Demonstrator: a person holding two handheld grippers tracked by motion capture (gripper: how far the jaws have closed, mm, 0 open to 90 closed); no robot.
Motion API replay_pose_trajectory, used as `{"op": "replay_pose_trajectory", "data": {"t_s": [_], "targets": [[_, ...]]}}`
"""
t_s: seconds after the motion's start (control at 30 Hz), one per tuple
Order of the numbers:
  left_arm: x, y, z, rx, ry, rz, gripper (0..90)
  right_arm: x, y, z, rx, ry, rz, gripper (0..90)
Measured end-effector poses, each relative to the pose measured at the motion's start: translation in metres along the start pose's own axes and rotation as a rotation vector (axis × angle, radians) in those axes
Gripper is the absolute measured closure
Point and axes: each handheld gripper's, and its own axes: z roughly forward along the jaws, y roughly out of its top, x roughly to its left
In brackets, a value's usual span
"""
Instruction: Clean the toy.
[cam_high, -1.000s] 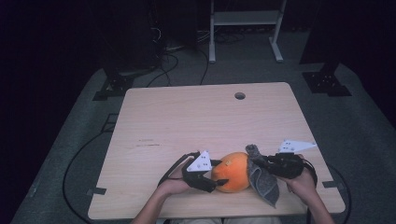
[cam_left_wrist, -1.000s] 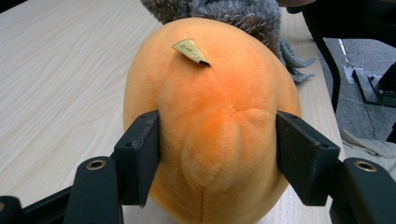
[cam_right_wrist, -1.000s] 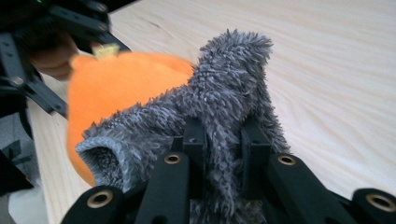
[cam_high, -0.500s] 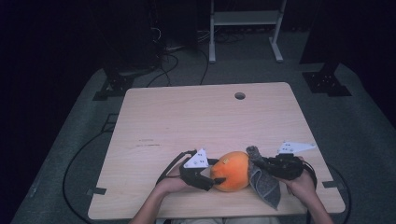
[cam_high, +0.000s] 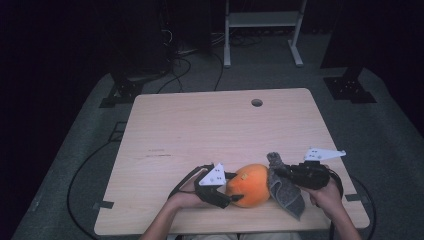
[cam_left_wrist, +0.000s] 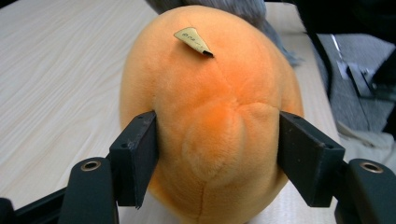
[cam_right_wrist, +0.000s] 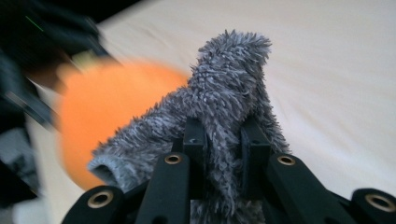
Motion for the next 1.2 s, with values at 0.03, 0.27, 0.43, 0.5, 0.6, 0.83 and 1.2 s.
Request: {"op": "replay_pose_trajectory", "data": {"t_s": [0.03, 0.27, 0.43, 0.5, 0.6, 0.83, 1.2], "targets": [[-0.003, 0.002, 0.001, 0.005, -0.009, 0.019, 32.3, 0.004, 0.005, -0.002, -0.028, 0.029, -0.012, 75.6], [-0.006, 0.01, 0.006, 0.036, 0.011, -0.009, 18.4, 0.013, 0.004, 0.012, 0.04, 0.046, -0.049, 75.6], [-0.007, 0.009, 0.008, 0.025, 0.022, 0.019, 26.3, -0.001, -0.004, 0.009, 0.073, 0.016, -0.017, 75.7], [-0.008, 0.008, 0.007, 0.031, 0.019, 0.028, 26.5, -0.007, -0.009, 0.009, 0.121, -0.037, -0.008, 75.8], [-0.009, 0.007, 0.008, 0.03, 0.012, 0.037, 26.8, -0.008, -0.006, 0.002, 0.123, -0.038, 0.004, 76.0], [-0.016, 0.01, 0.012, 0.031, 0.006, 0.077, 26.6, 0.043, 0.027, 0.0, 0.075, 0.053, -0.178, 76.0], [-0.013, 0.006, 0.012, 0.044, -0.003, 0.067, 26.6, 0.001, -0.003, 0.005, 0.101, -0.004, -0.026, 76.5]]}}
